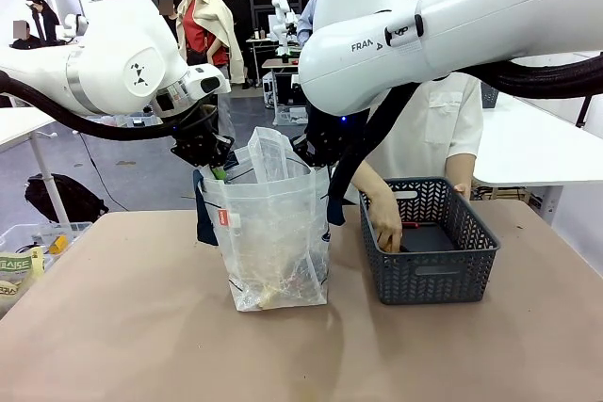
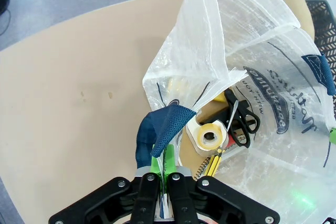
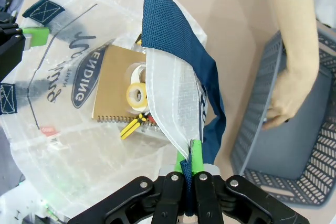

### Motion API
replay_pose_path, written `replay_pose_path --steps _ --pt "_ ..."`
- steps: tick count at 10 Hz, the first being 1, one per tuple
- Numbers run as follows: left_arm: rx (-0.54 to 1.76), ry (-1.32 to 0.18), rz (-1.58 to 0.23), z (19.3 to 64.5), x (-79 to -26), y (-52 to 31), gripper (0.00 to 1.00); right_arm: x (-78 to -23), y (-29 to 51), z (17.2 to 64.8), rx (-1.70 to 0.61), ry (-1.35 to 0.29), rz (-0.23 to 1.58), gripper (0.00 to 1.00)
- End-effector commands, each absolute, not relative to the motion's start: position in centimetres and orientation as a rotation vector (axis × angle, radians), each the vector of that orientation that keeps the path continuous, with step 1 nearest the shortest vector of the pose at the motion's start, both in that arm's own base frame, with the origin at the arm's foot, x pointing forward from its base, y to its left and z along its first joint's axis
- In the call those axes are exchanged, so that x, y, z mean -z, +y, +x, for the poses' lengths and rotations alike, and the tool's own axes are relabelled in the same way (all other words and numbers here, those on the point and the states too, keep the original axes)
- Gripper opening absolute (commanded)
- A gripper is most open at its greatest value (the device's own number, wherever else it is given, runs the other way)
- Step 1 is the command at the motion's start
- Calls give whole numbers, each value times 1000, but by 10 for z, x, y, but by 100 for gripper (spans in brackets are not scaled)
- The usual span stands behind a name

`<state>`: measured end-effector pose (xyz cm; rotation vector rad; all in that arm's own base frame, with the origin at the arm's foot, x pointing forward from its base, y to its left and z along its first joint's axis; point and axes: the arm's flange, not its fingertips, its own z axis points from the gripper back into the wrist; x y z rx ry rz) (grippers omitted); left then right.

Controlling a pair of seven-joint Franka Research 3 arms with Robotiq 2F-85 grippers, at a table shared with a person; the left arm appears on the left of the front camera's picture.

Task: Transfer purchased items from the store into the shopping bag.
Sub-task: Move the Reusable shopping bag to the right side of the table.

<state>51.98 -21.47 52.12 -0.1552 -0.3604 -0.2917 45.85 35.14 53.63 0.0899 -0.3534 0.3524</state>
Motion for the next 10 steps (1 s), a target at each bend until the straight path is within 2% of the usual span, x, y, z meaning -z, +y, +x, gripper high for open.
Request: replay_pose_path --steps 1,10 --pt "292 -361 -162 518 -520 -215 0 -535 350 458 -346 -350 94 0" --pt "292 -361 -162 518 -520 -215 0 -535 350 458 -346 -350 94 0"
